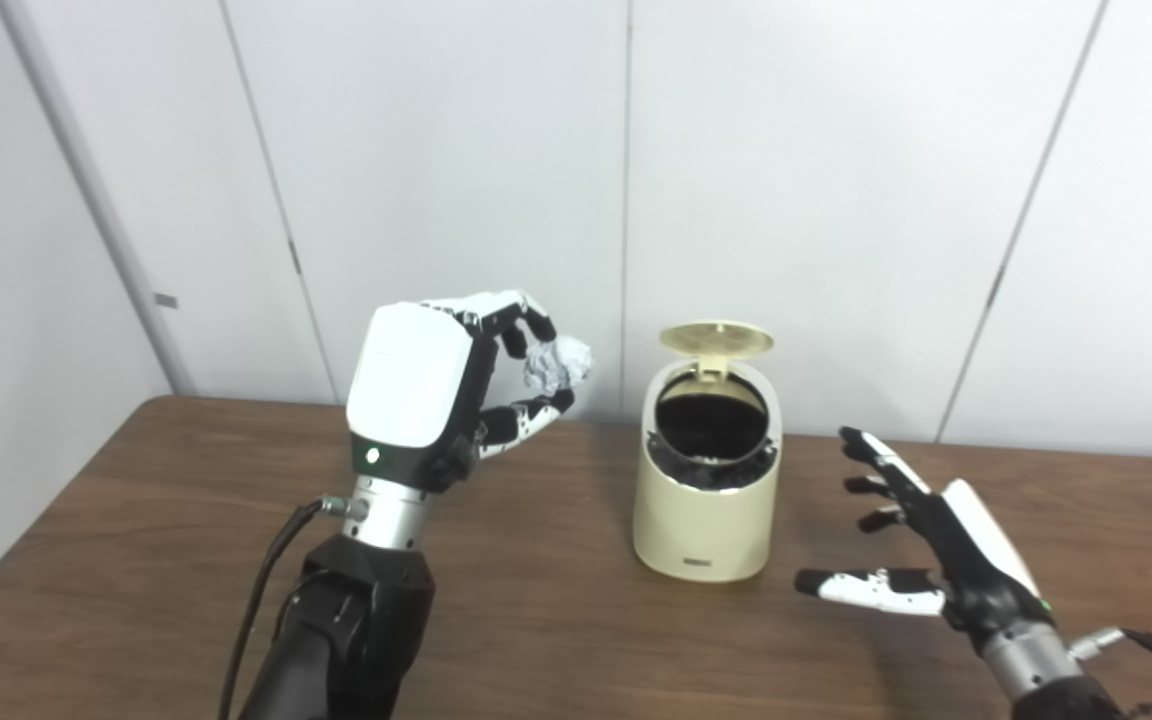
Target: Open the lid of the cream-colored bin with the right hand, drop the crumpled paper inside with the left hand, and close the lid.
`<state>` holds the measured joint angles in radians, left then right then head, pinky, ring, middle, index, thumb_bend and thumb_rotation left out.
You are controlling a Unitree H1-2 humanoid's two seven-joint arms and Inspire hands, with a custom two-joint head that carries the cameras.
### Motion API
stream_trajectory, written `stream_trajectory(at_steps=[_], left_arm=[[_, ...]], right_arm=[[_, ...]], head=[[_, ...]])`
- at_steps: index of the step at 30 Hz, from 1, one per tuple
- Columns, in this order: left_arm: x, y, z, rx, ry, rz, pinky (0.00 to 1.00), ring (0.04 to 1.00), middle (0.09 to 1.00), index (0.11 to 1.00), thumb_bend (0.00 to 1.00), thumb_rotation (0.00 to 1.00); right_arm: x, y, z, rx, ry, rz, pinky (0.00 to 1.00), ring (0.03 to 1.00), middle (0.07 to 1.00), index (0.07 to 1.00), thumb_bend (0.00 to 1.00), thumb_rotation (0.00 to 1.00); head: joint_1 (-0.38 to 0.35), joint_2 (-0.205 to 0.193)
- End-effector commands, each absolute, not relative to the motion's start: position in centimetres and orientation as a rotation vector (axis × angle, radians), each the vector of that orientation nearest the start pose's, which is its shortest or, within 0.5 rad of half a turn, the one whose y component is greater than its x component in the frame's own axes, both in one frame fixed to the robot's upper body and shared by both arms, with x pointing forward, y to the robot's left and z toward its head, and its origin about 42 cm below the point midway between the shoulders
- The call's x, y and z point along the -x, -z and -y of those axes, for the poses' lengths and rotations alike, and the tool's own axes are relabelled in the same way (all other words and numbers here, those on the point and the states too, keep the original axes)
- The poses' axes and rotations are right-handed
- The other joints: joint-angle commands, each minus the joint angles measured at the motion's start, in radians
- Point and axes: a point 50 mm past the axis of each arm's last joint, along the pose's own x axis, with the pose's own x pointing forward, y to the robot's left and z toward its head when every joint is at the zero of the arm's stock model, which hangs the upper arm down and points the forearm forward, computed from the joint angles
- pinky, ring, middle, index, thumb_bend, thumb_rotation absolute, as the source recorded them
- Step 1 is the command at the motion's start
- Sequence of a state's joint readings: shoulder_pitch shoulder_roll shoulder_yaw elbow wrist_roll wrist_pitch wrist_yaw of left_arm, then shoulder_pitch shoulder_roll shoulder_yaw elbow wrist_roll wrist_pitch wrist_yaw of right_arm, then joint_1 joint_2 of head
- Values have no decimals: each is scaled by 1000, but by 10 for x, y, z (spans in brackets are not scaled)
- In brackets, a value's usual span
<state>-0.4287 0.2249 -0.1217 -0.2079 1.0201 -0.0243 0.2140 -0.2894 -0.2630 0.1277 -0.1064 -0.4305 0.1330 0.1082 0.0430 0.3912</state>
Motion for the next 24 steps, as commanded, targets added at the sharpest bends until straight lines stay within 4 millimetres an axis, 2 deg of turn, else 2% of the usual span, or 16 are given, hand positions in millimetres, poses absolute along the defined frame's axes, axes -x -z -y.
stream_trajectory(at_steps=[1, 5, 14, 24], left_arm=[[-371, -312, -195, -1110, -309, 911, 188, 288, 433, 518, 521, 0], [-379, -305, -184, -1100, -271, 907, 172, 266, 427, 510, 520, 0], [-393, -298, -161, -1047, -221, 903, 164, 277, 414, 519, 519, 0], [-407, -289, -139, -1016, -181, 899, 167, 281, 416, 518, 520, 0]], right_arm=[[-365, -227, 228, 712, -125, 339, 659, 833, 923, 938, 774, 398], [-363, -223, 223, 705, -130, 337, 660, 832, 926, 943, 793, 426], [-359, -223, 217, 733, -119, 338, 651, 829, 917, 942, 752, 403], [-358, -223, 214, 729, -108, 323, 648, 834, 920, 941, 749, 399]], head=[[-10, -2], [-38, -6], [-78, -13], [-106, -21]])
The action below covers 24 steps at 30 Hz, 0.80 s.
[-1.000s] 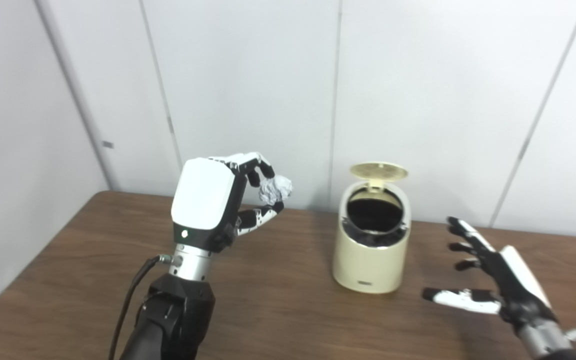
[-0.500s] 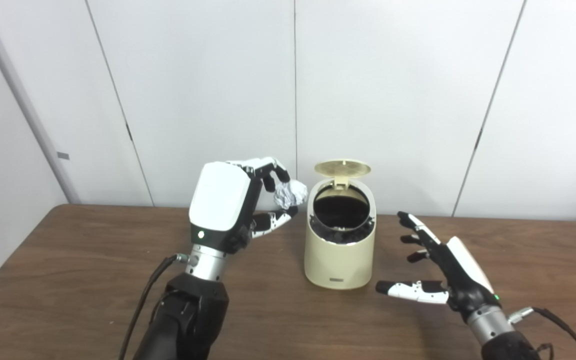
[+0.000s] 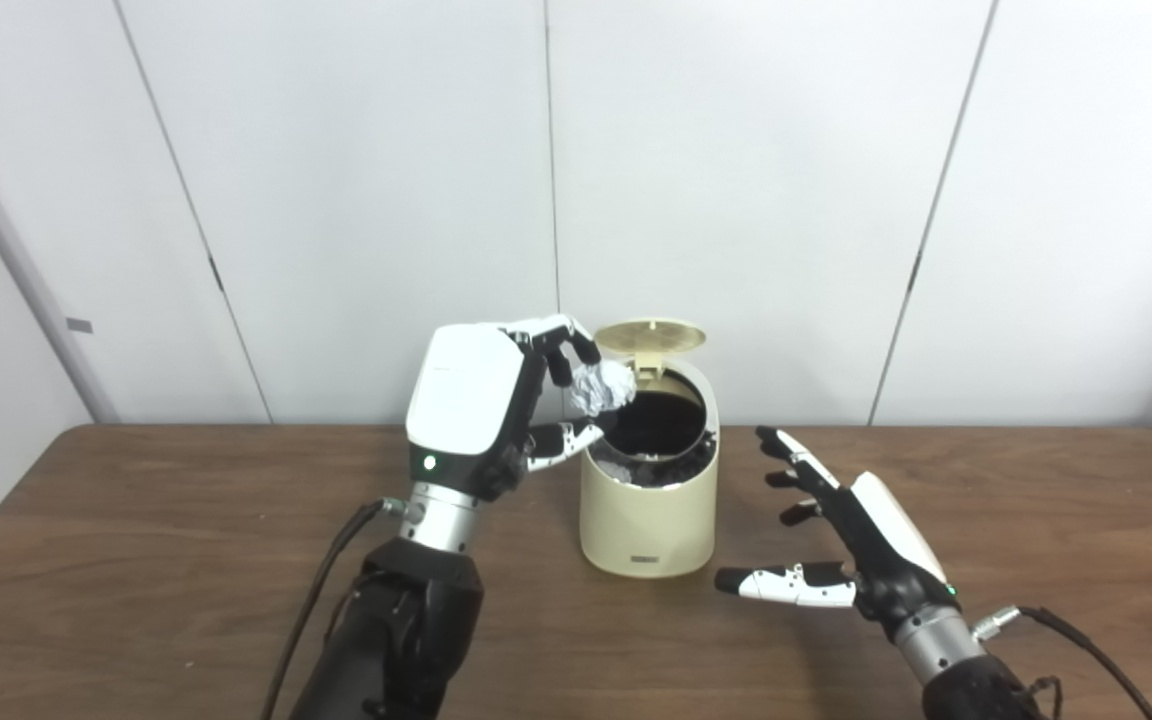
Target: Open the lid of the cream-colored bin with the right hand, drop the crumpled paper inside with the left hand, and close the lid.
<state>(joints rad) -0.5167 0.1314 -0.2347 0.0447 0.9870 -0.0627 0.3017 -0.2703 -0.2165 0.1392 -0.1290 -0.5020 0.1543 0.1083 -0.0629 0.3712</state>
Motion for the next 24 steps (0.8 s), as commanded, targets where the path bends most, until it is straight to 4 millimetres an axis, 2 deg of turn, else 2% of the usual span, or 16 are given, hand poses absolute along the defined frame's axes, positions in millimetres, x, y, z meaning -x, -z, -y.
stream_trajectory(at_steps=[1, 9, 16, 19, 24], left_arm=[[-409, -288, -137, -1012, -180, 901, 167, 281, 416, 518, 520, 0], [-416, -286, -120, -984, -161, 901, 175, 289, 418, 520, 519, 0], [-423, -287, -105, -1007, -146, 904, 143, 248, 407, 518, 519, 0], [-429, -286, -100, -1030, -142, 902, 162, 264, 467, 488, 526, 0], [-439, -283, -96, -1066, -164, 907, 141, 248, 472, 484, 527, 0]], right_arm=[[-358, -223, 214, 728, -110, 321, 646, 833, 920, 942, 745, 401], [-358, -224, 216, 741, -110, 320, 656, 843, 924, 949, 737, 412], [-358, -224, 215, 732, -105, 327, 660, 839, 919, 943, 745, 413], [-357, -226, 214, 736, -106, 330, 657, 836, 918, 943, 744, 409], [-355, -227, 214, 736, -107, 333, 659, 841, 921, 946, 748, 420]], head=[[-2, -1], [-4, -1], [-4, 0], [-4, 0], [-4, 5]])
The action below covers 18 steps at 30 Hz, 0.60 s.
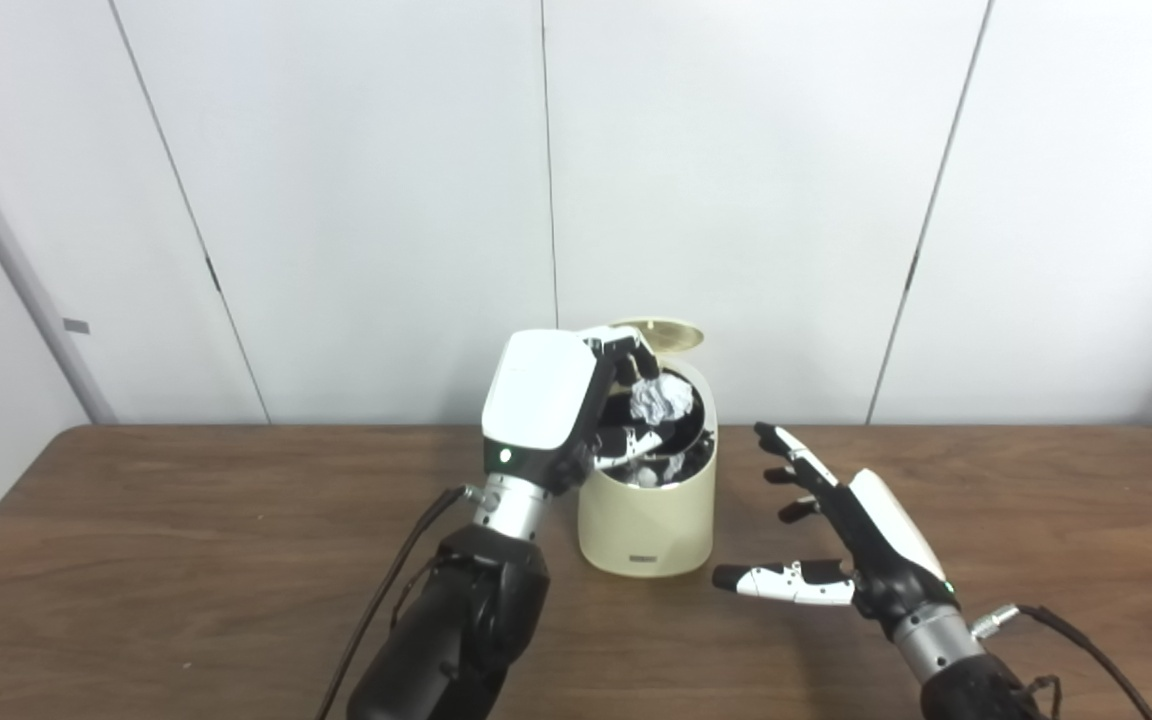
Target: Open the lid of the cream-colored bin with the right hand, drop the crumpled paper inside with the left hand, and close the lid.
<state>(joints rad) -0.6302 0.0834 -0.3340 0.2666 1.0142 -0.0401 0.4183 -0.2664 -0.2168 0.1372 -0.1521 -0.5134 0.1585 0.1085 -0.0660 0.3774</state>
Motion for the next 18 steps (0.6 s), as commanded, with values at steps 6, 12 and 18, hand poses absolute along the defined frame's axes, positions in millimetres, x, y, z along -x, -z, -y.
stream_trajectory(at_steps=[6, 12, 18], left_arm=[[-446, -277, -95, -1120, -184, 918, 143, 249, 471, 483, 527, 0], [-452, -273, -97, -1174, -200, 916, 143, 244, 471, 483, 528, 0], [-454, -273, -99, -1225, -203, 899, 144, 252, 471, 484, 527, 0]], right_arm=[[-355, -227, 216, 738, -101, 335, 671, 841, 920, 944, 752, 425], [-354, -228, 217, 740, -98, 337, 662, 834, 915, 938, 754, 421], [-354, -227, 218, 732, -104, 336, 662, 836, 918, 940, 756, 424]], head=[[0, 2], [0, 6], [3, 10]])
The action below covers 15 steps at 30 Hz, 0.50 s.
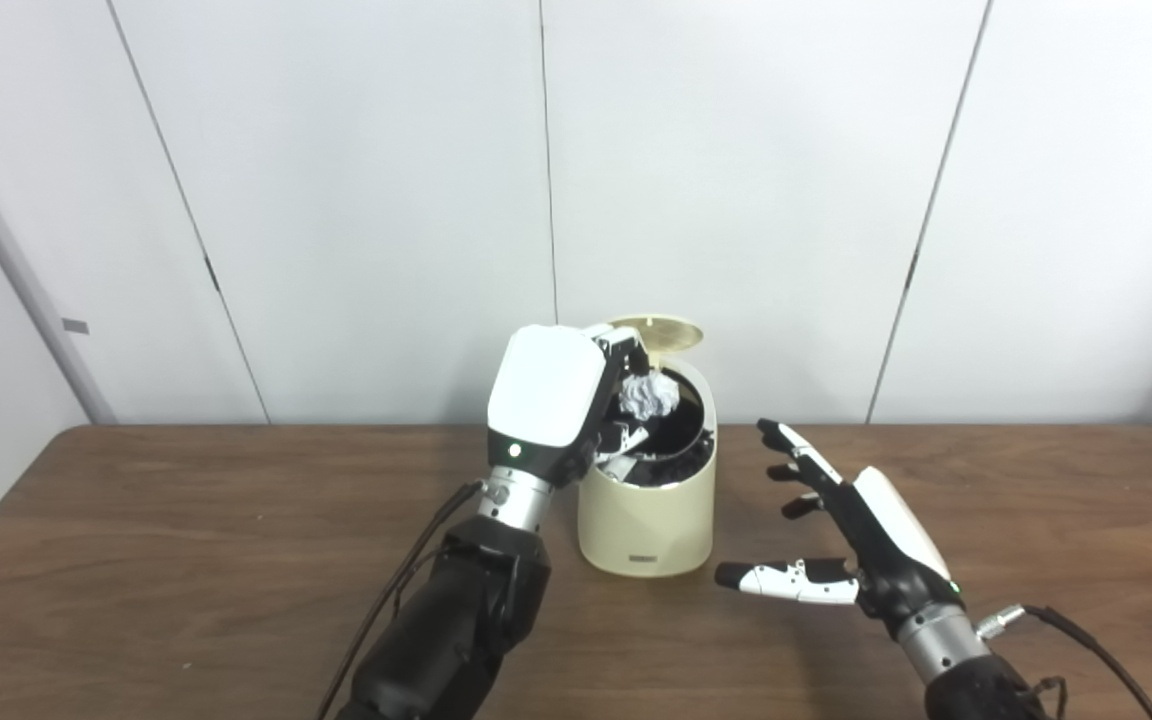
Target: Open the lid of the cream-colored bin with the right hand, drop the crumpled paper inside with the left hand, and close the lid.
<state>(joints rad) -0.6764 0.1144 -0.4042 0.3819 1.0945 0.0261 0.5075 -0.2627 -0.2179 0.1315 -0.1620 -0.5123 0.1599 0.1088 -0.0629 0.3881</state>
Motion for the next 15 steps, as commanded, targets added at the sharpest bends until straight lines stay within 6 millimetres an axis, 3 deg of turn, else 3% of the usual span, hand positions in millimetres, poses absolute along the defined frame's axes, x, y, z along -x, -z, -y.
stream_trajectory(at_steps=[1, 9, 10, 11, 12, 15], left_arm=[[-453, -273, -99, -1237, -202, 889, 149, 259, 471, 484, 527, 0], [-450, -273, -103, -1295, -178, 844, 243, 378, 486, 496, 522, 0], [-449, -274, -104, -1305, -174, 839, 249, 391, 500, 497, 519, 41], [-449, -274, -104, -1313, -171, 835, 262, 411, 519, 575, 731, 191], [-448, -275, -105, -1318, -169, 831, 273, 425, 531, 606, 804, 251], [-447, -276, -105, -1312, -161, 826, 289, 445, 554, 645, 881, 319]], right_arm=[[-355, -227, 218, 730, -104, 333, 662, 837, 918, 940, 757, 424], [-355, -226, 219, 736, -101, 334, 661, 835, 917, 937, 764, 437], [-355, -226, 218, 737, -101, 332, 663, 835, 918, 938, 765, 440], [-355, -227, 219, 736, -102, 332, 666, 837, 918, 940, 765, 443], [-355, -226, 219, 735, -103, 332, 668, 839, 919, 941, 763, 439], [-356, -226, 218, 731, -102, 336, 668, 840, 919, 939, 758, 423]], head=[[0, 0], [5, 3], [5, 3], [5, 3], [5, 3], [5, 3]])
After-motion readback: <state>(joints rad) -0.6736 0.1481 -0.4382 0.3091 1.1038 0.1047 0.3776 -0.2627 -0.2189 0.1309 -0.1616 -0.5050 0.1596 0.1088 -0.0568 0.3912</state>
